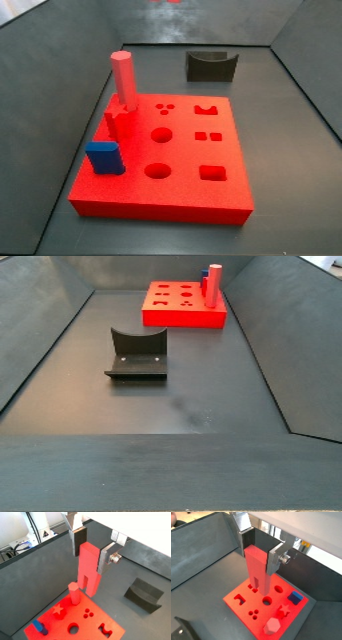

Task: Pick up the double-square object. Move up. Move to above the board. Insert the double-square object.
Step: Insert the double-square object.

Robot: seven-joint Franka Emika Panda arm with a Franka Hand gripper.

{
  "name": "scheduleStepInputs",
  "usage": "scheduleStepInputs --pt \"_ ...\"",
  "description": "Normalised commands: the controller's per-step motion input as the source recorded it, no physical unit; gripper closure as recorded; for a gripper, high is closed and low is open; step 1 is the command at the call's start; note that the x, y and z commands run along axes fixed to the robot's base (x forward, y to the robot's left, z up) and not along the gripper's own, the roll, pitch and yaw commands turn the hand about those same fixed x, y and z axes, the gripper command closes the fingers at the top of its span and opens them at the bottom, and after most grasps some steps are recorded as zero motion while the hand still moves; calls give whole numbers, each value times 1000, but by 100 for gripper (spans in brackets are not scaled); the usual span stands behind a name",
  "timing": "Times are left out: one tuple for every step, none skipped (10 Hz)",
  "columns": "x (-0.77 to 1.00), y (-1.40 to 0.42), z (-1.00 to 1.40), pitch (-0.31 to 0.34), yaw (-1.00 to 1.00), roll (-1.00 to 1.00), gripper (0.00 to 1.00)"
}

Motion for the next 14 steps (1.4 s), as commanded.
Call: scheduleStepInputs --pt "0 0 -31 -10 0 0 100" --pt "211 -166 -374 -56 14 0 100" --pt "489 -331 -651 -117 77 34 100" --pt "669 -409 -729 -131 120 7 100" --pt "720 -380 -663 -141 149 -13 100" --pt "674 -397 -689 -174 120 0 100" --pt "666 -366 -691 -199 89 0 100" --pt "660 -334 -671 -209 54 23 100" --pt "654 -311 -694 -184 9 117 100" --pt "554 -223 -683 -166 0 190 100" --pt "509 -171 -680 -153 0 197 100" --pt "429 -106 -697 -134 0 201 100" --pt "289 0 -686 -130 0 203 100" --pt "69 0 -217 -23 0 0 100"
